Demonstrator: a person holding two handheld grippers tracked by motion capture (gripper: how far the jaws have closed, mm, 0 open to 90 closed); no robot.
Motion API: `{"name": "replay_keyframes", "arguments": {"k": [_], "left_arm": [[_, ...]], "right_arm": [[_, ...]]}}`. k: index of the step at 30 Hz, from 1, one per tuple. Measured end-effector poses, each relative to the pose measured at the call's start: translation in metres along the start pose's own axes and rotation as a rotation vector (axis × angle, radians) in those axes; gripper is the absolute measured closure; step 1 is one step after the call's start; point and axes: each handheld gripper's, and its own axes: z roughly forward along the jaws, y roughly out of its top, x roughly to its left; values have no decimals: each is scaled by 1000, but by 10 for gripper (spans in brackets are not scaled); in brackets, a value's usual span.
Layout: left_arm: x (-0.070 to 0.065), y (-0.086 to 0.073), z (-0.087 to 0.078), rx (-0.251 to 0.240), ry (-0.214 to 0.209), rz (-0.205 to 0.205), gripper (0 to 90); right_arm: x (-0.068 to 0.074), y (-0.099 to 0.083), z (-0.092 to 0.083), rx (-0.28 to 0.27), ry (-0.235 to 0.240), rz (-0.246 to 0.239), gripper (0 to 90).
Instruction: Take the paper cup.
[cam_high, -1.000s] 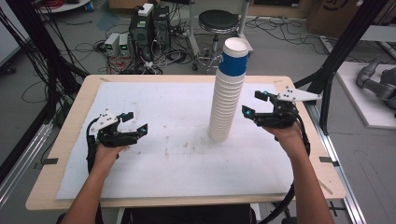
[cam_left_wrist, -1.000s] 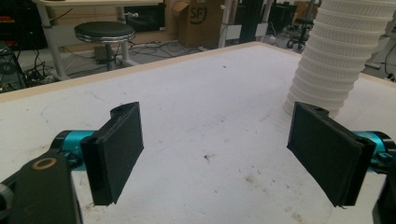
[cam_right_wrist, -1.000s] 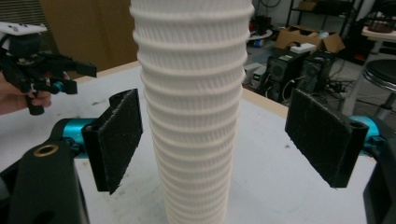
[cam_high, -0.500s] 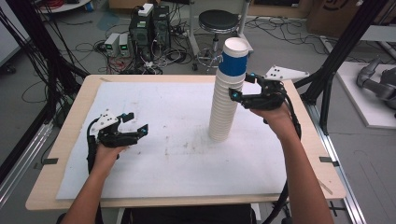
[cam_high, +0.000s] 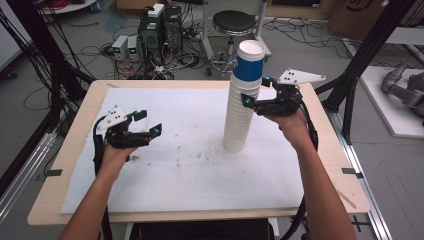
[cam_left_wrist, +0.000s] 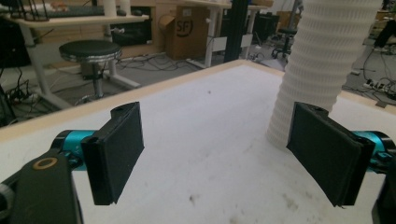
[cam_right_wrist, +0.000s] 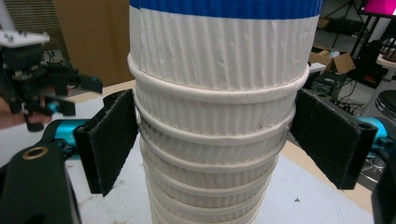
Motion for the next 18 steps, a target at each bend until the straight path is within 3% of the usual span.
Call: {"name": "replay_keyframes", "arguments": {"k": [2, 3, 4, 5, 6, 9, 10, 14, 15, 17, 18], "left_arm": [[-2, 19, 6, -9, -31, 13, 182], [-2, 19, 6, -9, -31, 13, 181], [-5, 38, 13, -19, -66, 32, 181], [-8, 48, 17, -23, -81, 40, 181], [-8, 48, 17, -23, -81, 40, 181], [-16, 75, 29, -31, -124, 71, 181], [-22, 92, 39, -26, -159, 82, 180], [-36, 115, 55, -44, -216, 95, 180], [-46, 128, 65, -50, -256, 104, 180], [-50, 134, 71, -48, -273, 106, 180], [-58, 146, 82, -45, -296, 116, 180]], "right_arm": [[0, 0, -1, 0, 2, -4, 160], [-1, 0, -1, 2, 3, -3, 160], [-1, 0, -1, 1, 3, -2, 160], [-1, 0, -2, 1, 5, 1, 160], [-1, 0, -2, 2, 7, 0, 160], [-2, 0, -1, -1, 6, -2, 160], [-2, 0, -1, -1, 7, 0, 160], [-3, -1, -1, -2, 10, -1, 161], [-3, 0, -1, -1, 11, -1, 161], [-3, 0, -1, 1, 11, -2, 161], [-2, 0, -1, 7, 11, 2, 161]]}}
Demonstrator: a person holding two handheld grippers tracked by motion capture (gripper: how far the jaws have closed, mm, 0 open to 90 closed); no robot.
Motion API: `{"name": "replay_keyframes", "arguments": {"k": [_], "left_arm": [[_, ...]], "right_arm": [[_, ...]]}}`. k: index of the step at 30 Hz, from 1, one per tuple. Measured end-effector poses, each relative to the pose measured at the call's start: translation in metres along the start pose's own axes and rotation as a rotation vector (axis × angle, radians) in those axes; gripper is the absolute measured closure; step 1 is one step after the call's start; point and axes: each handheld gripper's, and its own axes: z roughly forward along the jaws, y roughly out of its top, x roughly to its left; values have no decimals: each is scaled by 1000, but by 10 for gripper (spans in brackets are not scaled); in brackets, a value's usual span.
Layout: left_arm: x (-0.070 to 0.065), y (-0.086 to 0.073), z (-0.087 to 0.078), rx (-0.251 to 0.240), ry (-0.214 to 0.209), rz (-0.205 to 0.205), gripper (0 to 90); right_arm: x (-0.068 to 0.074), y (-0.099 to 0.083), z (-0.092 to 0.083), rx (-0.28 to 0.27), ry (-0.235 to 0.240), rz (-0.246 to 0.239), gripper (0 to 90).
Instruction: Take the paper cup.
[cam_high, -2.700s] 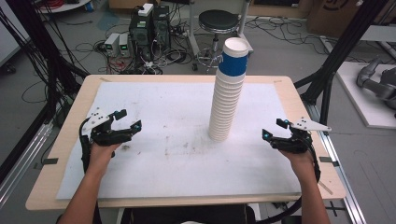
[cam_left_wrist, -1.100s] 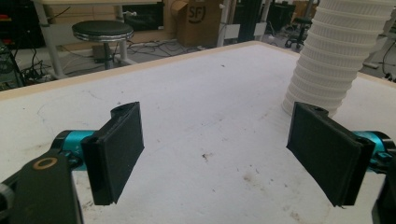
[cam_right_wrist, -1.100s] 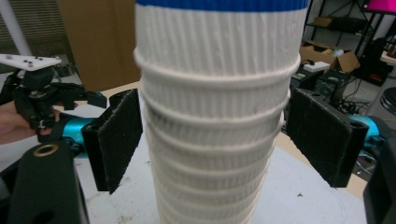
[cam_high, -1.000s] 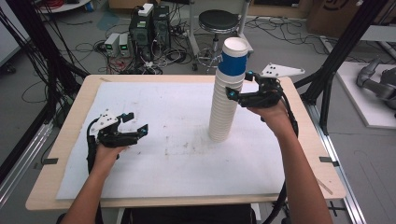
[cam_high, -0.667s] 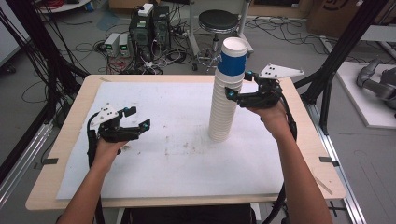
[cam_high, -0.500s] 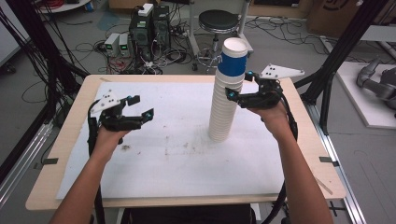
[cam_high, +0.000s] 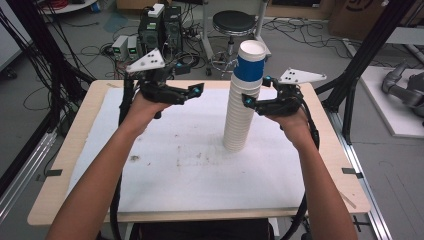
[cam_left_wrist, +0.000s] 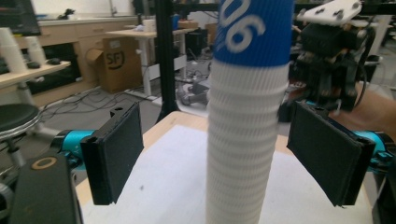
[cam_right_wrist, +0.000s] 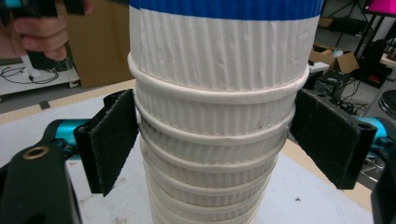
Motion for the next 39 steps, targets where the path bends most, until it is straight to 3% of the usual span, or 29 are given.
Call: {"name": "replay_keyframes", "arguments": {"k": [1, 4, 7, 8, 9, 10, 13, 15, 19, 21, 28, 31, 32, 33, 37, 38, 39], "left_arm": [[0, 0, 0, 0, 0, 0, 180], [-7, 20, 25, -3, -54, 11, 180], [-10, 29, 37, 2, -65, 30, 180], [-14, 36, 51, 2, -61, 47, 180], [-14, 36, 51, 2, -61, 47, 180], [-18, 42, 64, -15, -79, 36, 180], [-23, 46, 76, -9, -80, 48, 180], [-27, 48, 93, 29, -76, 62, 160], [-28, 49, 103, 47, -59, 60, 156], [-28, 50, 107, 51, -49, 90, 227], [-28, 53, 109, 60, -63, 98, 250], [-29, 57, 106, 26, -61, 102, 260], [-30, 65, 101, -42, -51, 95, 266], [-30, 71, 98, -68, -49, 91, 270], [-31, 89, 88, -107, -31, 110, 269], [-31, 100, 78, -148, -16, 108, 269], [-31, 100, 78, -148, -16, 108, 269]], "right_arm": [[0, 0, 0, 0, 0, 0, 161], [0, 1, 1, 5, 2, -5, 161], [-1, 2, 1, 9, 1, -6, 161], [-1, 2, 1, 11, 4, -5, 161], [-1, 2, 1, 11, 3, -6, 161], [-1, 2, 1, 10, 3, -5, 161], [-1, 2, 1, 13, 3, -4, 161], [0, 2, 0, 15, 0, -4, 161], [0, 2, -1, 16, 1, -7, 161], [1, 3, -1, 17, 5, -15, 162], [0, 2, -2, 20, 1, -15, 162], [1, 2, -2, 19, 2, -19, 162], [2, 2, -2, 19, 3, -20, 162], [2, 2, -2, 19, 3, -22, 162], [2, 0, -2, 20, 3, -12, 158], [2, -2, -2, 26, 2, -7, 161], [2, -2, -2, 26, 2, -7, 161]]}}
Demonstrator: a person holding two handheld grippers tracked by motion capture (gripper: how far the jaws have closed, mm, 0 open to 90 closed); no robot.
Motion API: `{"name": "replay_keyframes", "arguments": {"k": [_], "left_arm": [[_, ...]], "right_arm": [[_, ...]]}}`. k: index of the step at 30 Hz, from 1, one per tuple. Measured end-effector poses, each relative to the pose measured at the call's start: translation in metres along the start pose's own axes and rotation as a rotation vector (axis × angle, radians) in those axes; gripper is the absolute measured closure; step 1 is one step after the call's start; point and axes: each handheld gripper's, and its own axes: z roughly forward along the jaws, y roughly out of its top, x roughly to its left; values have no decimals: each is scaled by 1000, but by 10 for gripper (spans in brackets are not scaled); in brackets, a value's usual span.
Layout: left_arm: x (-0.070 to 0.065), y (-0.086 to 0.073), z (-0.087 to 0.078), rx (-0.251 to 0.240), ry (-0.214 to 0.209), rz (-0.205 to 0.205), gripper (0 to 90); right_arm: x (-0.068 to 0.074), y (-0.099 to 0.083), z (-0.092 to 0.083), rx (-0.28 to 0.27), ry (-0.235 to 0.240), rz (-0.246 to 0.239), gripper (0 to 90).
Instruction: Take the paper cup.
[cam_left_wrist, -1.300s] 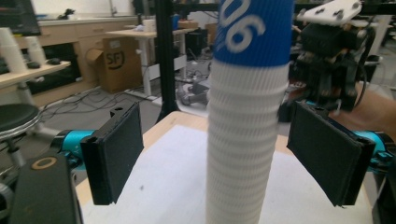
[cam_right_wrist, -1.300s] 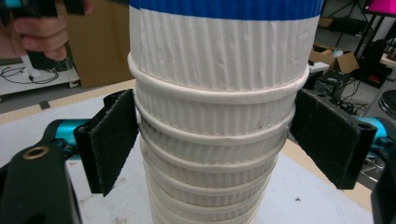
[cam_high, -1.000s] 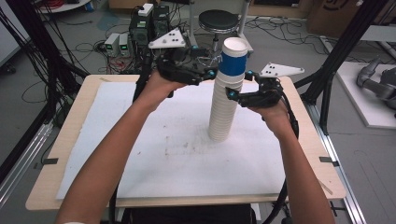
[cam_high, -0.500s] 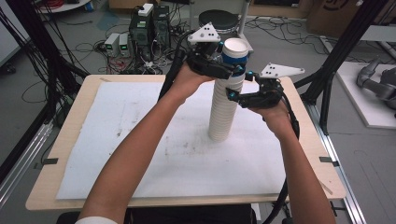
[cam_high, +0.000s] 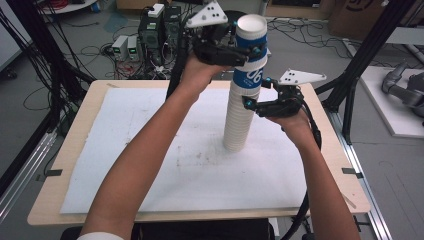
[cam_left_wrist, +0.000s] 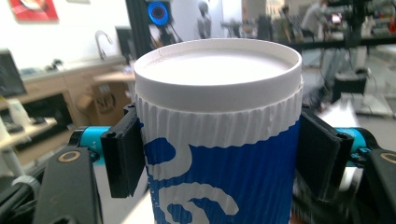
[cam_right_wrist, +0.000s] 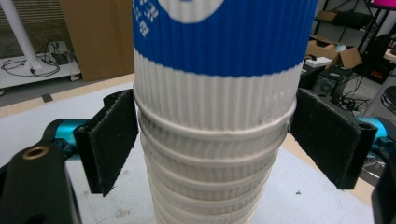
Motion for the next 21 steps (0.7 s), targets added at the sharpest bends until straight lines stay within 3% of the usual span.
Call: {"name": "replay_keyframes", "arguments": {"k": [2, 9, 16, 18, 21], "left_arm": [[2, 14, -13, -43, 25, 4, 269], [14, 12, -49, -23, 78, -9, 270], [21, -16, -80, 23, 106, -45, 270], [23, -37, -94, 70, 123, -40, 270], [21, -60, -106, 93, 120, -57, 270]], "right_arm": [[0, -10, 3, 71, -3, -2, 161], [2, -31, -11, 71, 5, 16, 163], [6, -50, -30, 63, -23, 21, 163], [6, -57, -33, 60, -26, 27, 163], [8, -68, -33, 64, -29, 35, 163]]}}
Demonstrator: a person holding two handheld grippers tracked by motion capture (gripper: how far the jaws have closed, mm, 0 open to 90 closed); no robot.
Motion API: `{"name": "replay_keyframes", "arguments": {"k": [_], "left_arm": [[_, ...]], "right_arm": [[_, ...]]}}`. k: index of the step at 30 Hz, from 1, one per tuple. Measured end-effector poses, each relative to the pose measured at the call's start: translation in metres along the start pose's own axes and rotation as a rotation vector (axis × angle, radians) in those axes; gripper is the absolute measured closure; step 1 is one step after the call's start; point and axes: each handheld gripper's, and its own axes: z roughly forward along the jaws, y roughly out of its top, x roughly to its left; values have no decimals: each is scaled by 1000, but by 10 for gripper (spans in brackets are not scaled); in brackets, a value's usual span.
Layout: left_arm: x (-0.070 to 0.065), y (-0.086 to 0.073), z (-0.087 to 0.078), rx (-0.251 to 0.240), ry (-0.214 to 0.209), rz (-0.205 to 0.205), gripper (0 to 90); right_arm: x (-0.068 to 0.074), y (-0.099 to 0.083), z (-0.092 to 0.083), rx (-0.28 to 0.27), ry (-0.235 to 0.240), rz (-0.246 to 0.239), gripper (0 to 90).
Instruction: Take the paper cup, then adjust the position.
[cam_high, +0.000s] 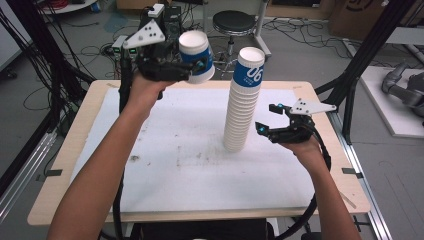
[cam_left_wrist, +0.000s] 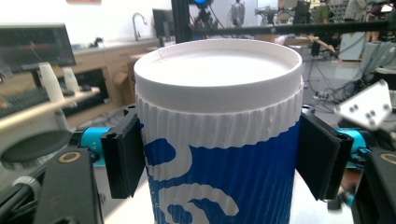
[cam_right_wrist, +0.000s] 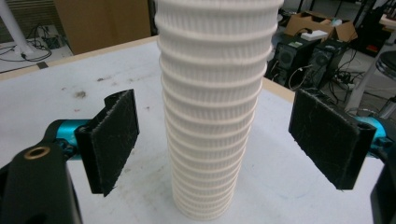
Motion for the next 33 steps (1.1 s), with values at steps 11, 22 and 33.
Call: {"name": "replay_keyframes", "arguments": {"k": [11, 22, 33], "left_arm": [[-12, -93, -21, 65, -20, -79, 269], [-22, -127, -24, 99, -28, -100, 267], [-47, -137, -10, 117, -94, -101, 269]], "right_arm": [[16, -38, -2, -17, 2, 23, 163], [38, -43, 14, -13, 79, 11, 163], [58, -40, 26, -28, 170, -20, 163]]}}
